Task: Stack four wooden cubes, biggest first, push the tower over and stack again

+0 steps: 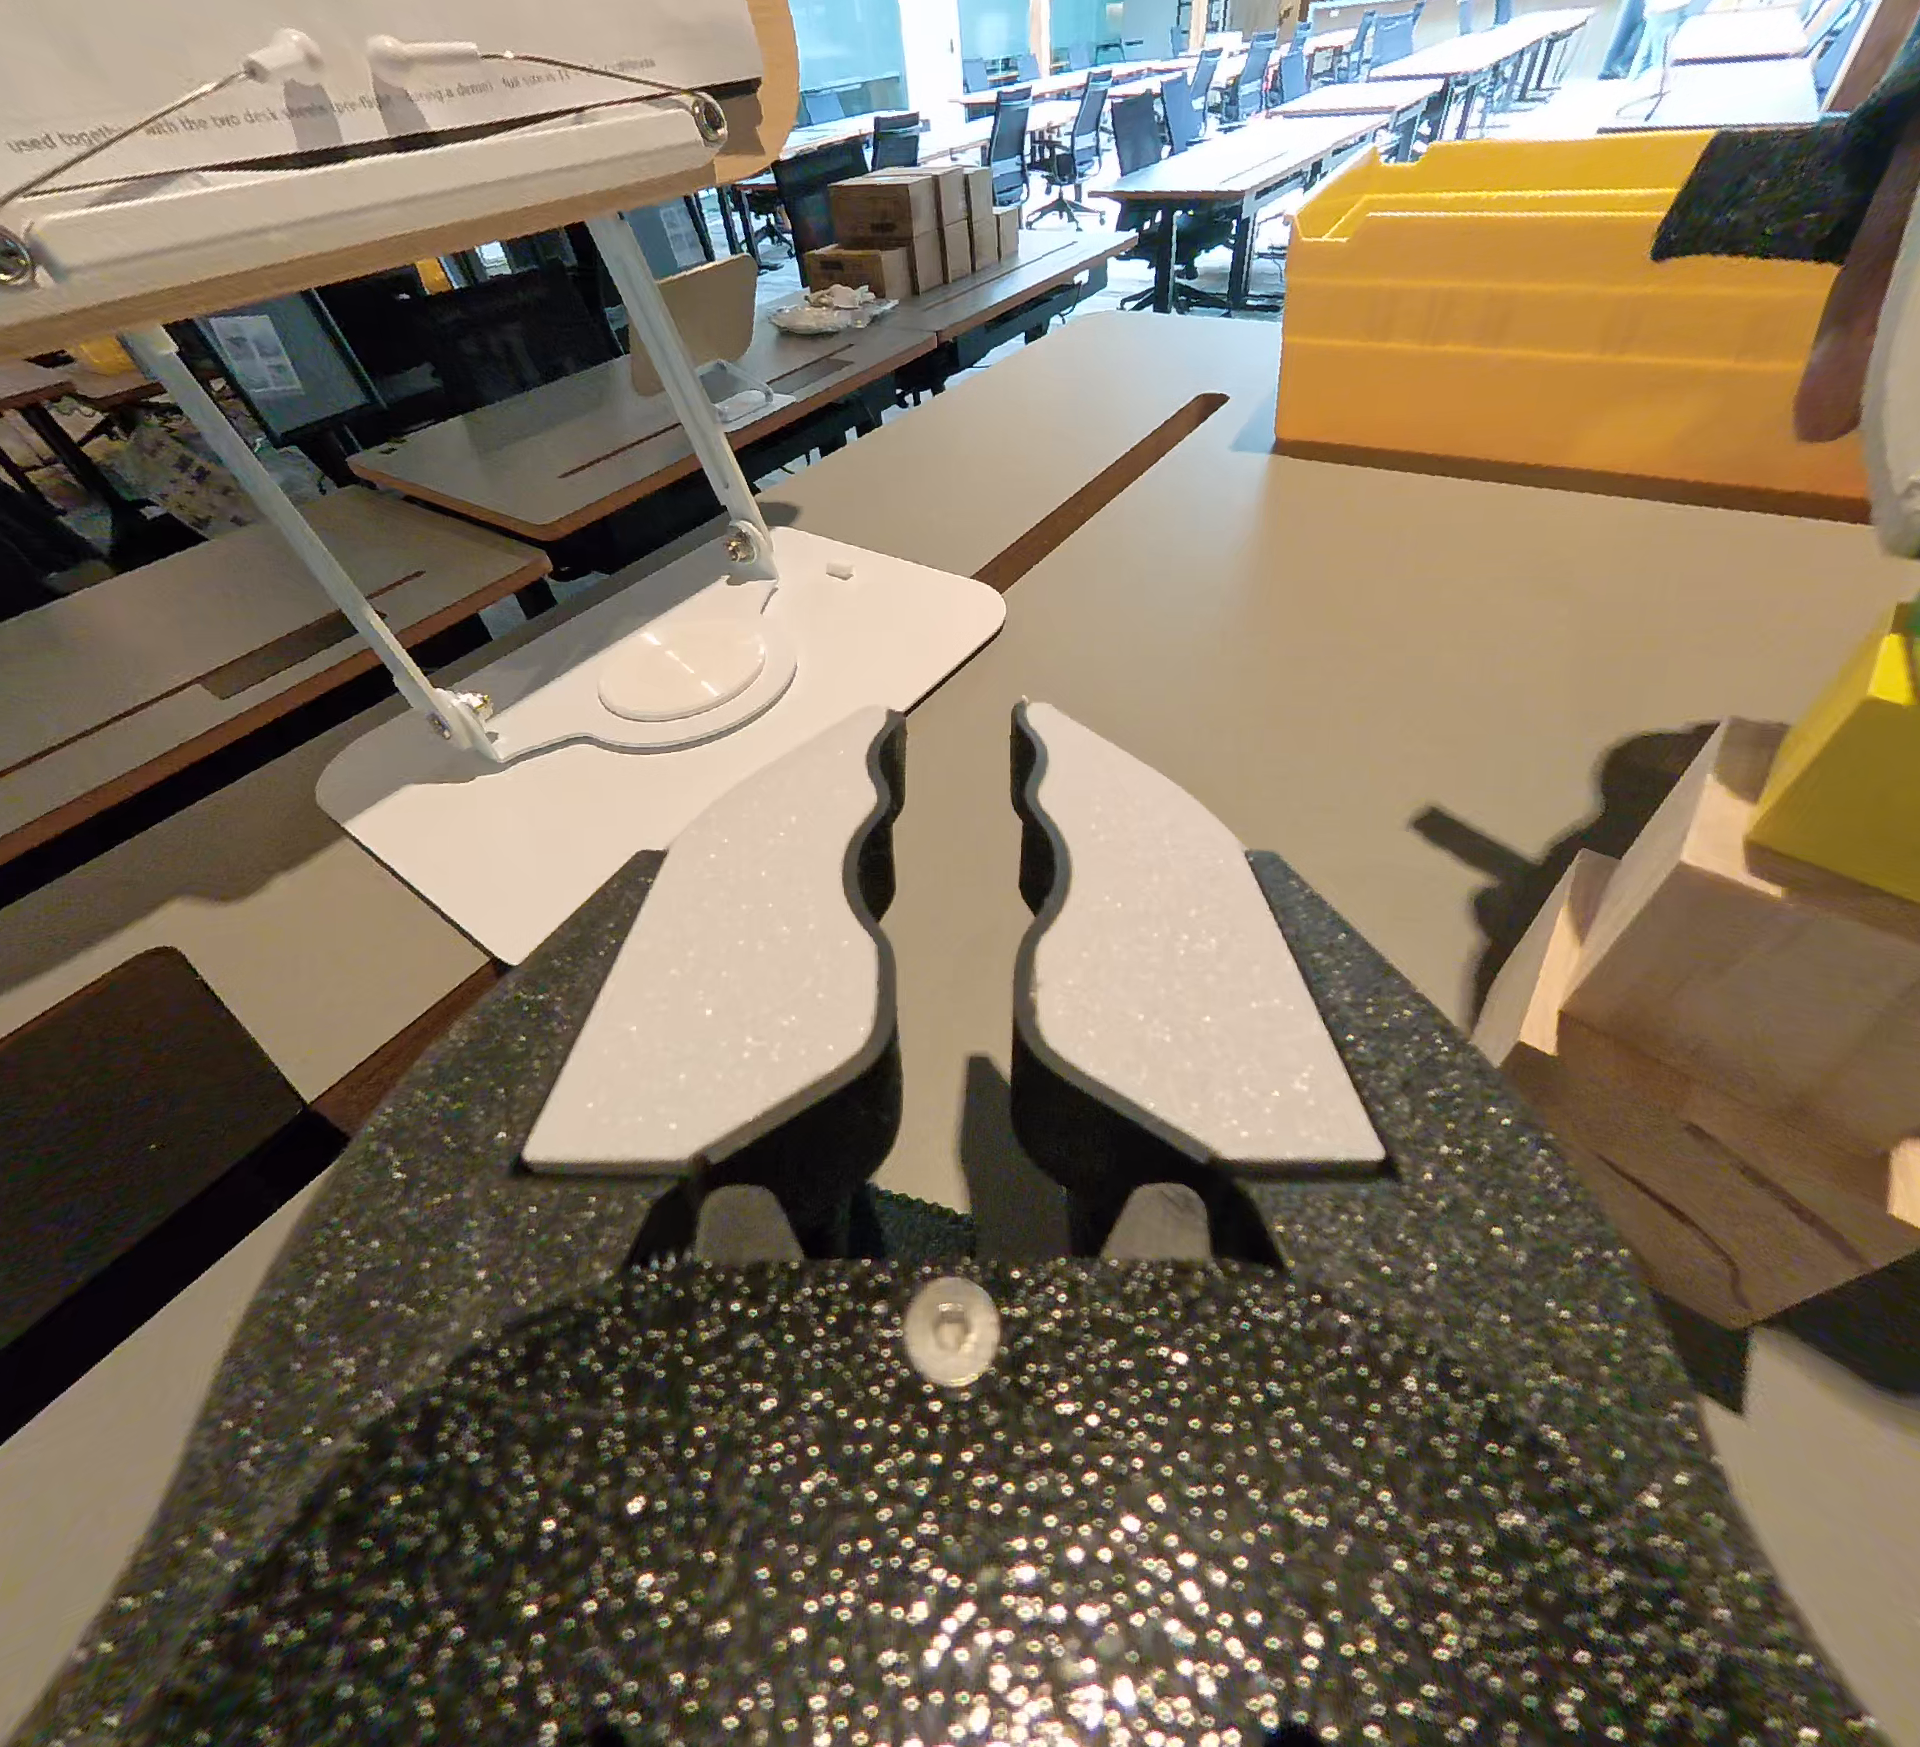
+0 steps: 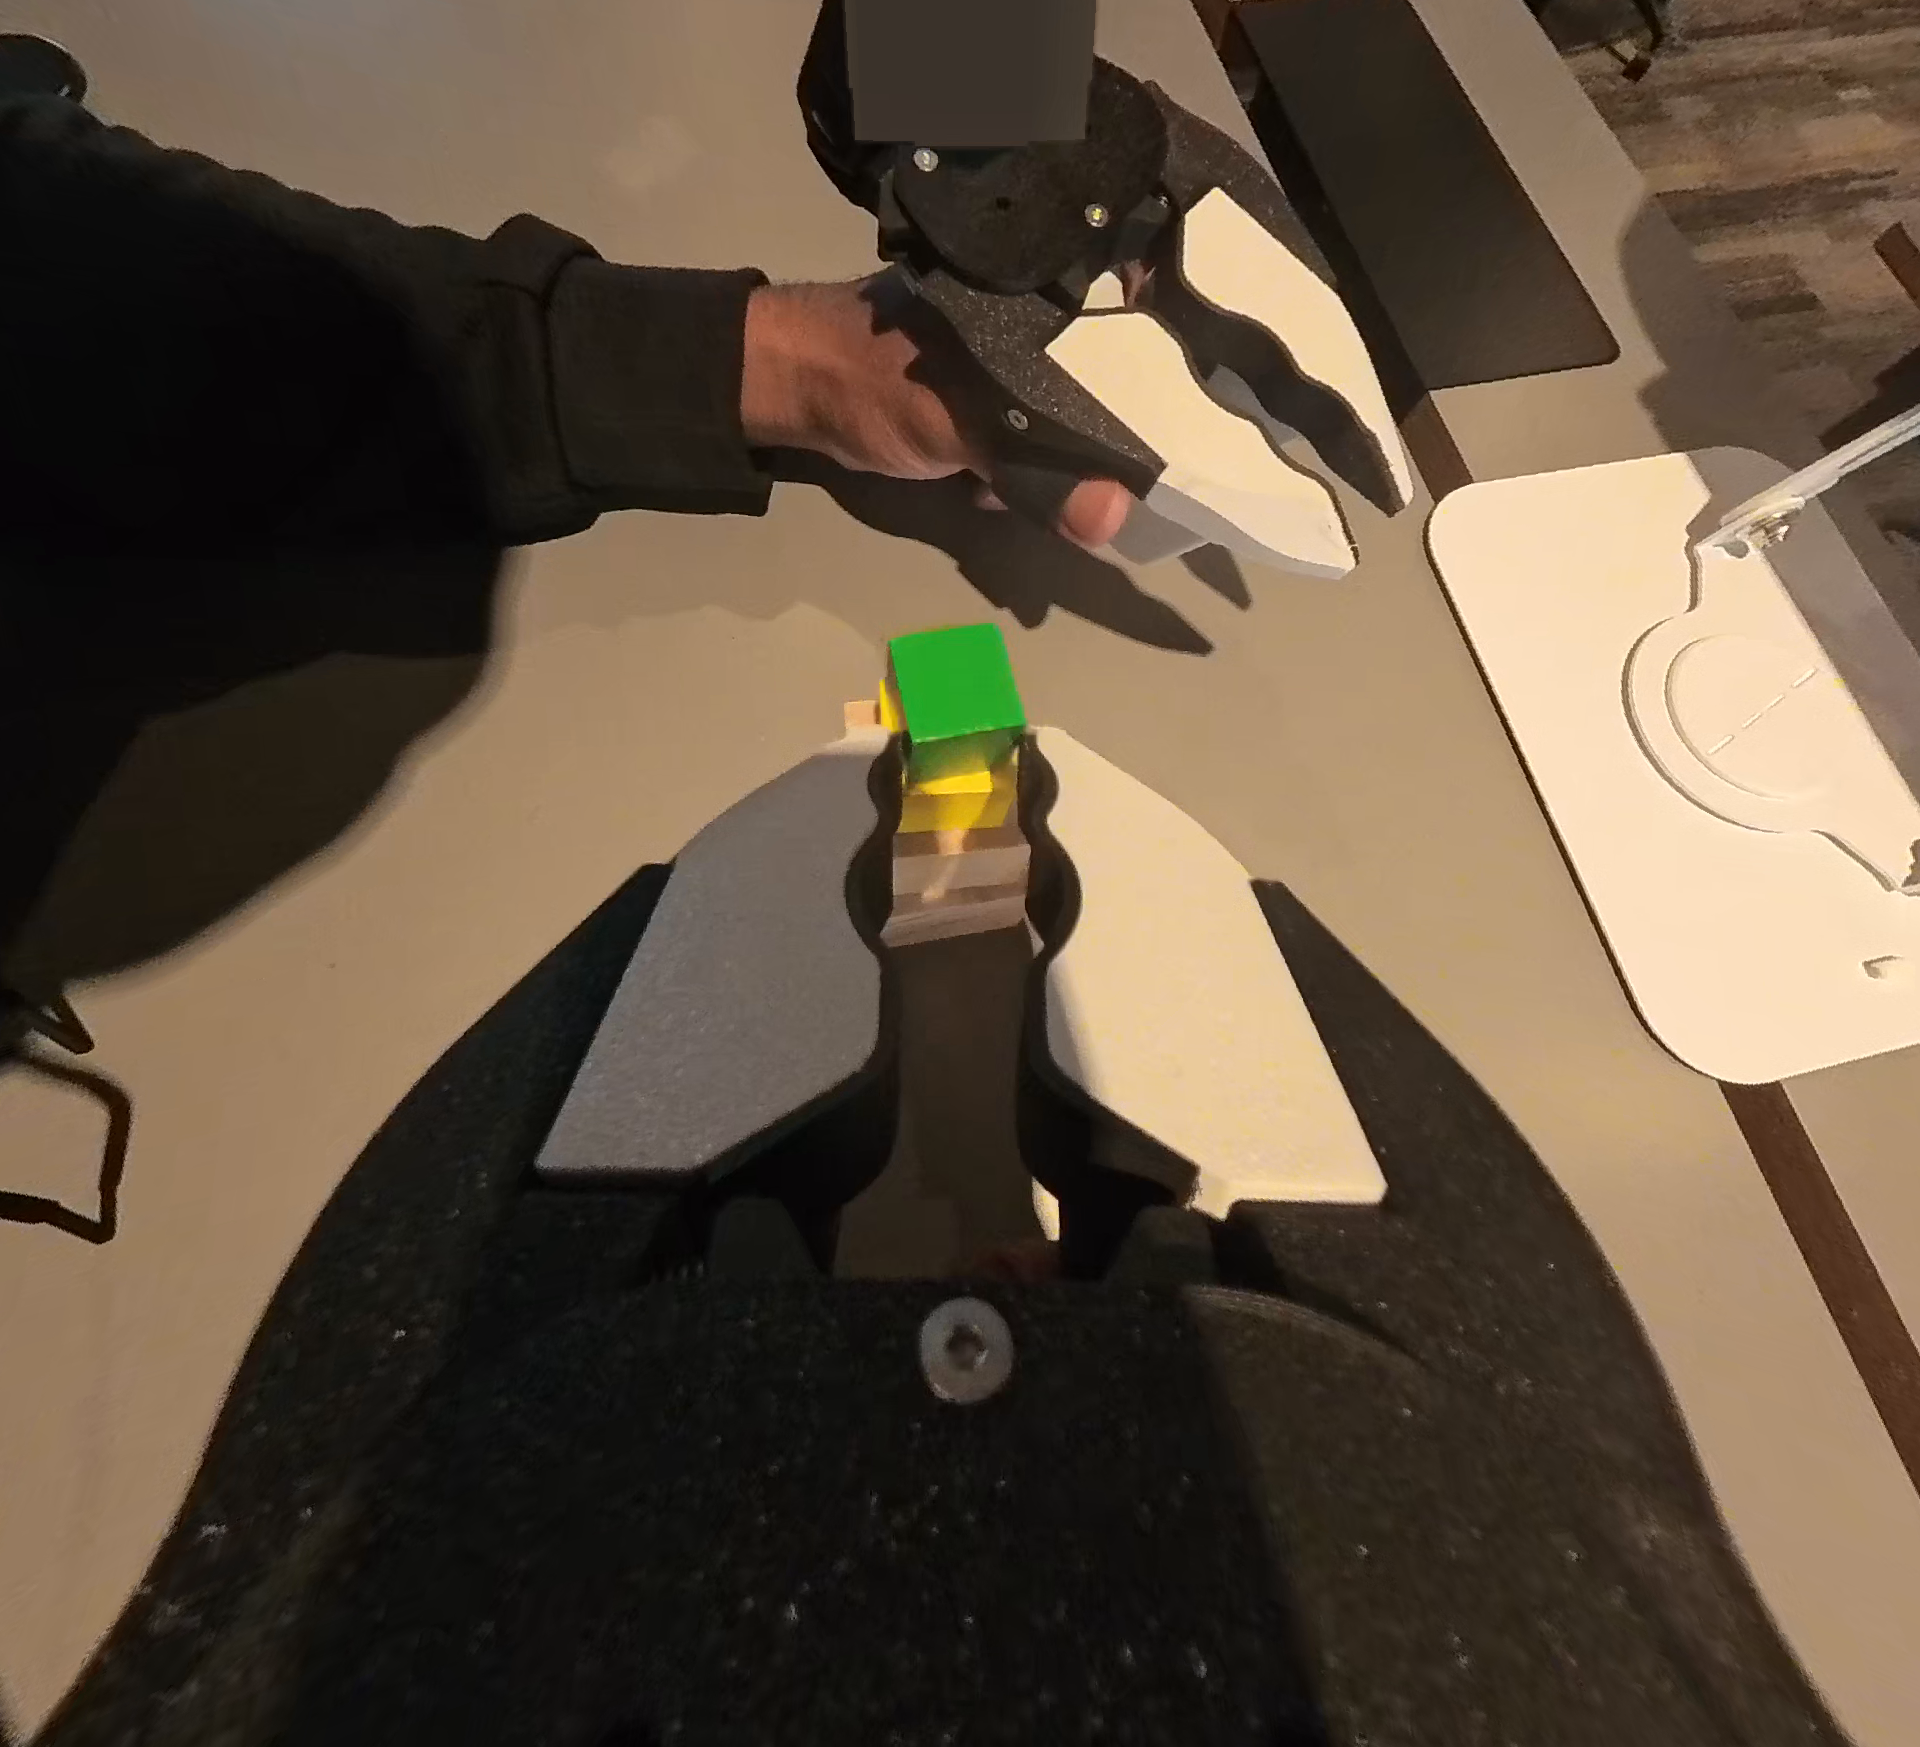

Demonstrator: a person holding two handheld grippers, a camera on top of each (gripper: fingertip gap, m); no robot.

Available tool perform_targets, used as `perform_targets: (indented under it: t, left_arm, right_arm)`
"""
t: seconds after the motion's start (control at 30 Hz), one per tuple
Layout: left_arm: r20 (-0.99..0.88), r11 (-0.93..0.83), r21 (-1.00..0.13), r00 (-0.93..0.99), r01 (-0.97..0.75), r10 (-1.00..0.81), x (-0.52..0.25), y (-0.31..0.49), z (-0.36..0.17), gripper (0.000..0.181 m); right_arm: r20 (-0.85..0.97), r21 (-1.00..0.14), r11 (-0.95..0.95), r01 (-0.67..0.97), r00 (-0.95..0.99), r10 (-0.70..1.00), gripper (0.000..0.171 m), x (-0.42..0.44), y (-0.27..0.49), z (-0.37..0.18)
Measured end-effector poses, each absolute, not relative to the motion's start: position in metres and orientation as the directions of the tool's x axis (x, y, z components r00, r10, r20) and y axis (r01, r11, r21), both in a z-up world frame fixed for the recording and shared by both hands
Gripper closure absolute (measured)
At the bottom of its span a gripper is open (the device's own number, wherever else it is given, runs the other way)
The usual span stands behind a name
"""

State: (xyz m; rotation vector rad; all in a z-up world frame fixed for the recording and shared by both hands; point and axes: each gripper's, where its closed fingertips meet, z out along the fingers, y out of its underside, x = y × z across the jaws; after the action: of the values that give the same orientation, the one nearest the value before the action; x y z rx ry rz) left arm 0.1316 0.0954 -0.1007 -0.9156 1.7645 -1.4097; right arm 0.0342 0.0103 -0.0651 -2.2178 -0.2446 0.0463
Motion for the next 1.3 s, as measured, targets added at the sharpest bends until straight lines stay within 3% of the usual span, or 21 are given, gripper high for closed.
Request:
perform_targets:
  t: [0.83,1.17,1.3]
  left_arm:
    - [-0.088,0.164,-0.981,-0.514,-0.104,-0.853,0.132,0.095,-0.100,0.164]
    - [-0.088,0.163,-0.981,-0.515,-0.103,-0.852,0.132,0.094,-0.100,0.164]
    - [-0.084,0.157,-0.982,-0.517,-0.100,-0.852,0.132,0.094,-0.099,0.164]
  right_arm:
    - [0.081,-0.765,-0.621,0.169,0.983,0.167,0.148,0.036,0.008,-0.069]
    - [0.065,-0.770,-0.616,0.165,0.981,0.180,0.133,0.033,0.007,-0.067]
    - [0.070,-0.768,-0.617,0.171,0.980,0.185,0.107,0.041,-0.001,-0.059]
